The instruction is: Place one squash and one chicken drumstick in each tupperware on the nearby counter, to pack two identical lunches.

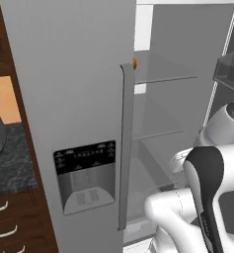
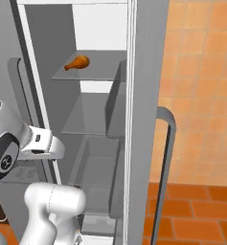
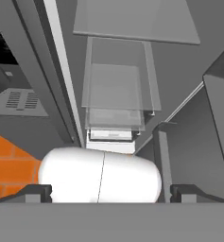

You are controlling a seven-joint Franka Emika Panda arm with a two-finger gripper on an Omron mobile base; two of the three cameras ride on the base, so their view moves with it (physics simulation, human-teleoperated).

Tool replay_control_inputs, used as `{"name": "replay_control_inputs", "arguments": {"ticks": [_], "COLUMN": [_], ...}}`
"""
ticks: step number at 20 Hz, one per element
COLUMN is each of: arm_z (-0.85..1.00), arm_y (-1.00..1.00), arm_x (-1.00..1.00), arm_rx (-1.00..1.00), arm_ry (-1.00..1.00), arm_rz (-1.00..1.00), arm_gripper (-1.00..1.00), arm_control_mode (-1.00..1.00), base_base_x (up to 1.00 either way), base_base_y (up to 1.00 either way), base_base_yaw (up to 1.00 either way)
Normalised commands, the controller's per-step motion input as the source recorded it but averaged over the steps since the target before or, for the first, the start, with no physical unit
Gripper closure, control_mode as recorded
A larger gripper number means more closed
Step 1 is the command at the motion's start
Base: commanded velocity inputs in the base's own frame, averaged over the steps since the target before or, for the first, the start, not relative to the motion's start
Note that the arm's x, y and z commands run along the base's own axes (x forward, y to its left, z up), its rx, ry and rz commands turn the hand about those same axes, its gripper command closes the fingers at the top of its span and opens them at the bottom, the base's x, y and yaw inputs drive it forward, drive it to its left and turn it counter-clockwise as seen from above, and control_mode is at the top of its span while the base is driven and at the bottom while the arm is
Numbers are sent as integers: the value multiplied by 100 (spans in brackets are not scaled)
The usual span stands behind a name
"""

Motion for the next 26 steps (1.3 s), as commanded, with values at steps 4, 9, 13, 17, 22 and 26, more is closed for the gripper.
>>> {"name": "replay_control_inputs", "arguments": {"ticks": [4,9,13,17,22,26], "arm_z": [0,0,0,0,0,0], "arm_y": [0,0,0,0,-3,-23], "arm_x": [0,0,0,0,0,-2], "arm_rx": [0,0,0,0,0,1], "arm_ry": [0,0,0,0,0,-3], "arm_rz": [0,0,0,0,0,0], "arm_gripper": [-100,-100,-100,-100,-100,-100], "arm_control_mode": [100,100,100,100,-100,-100], "base_base_x": [50,7,0,-6,-6,0], "base_base_y": [0,-7,-11,-23,-28,0], "base_base_yaw": [3,4,2,0,0,0]}}
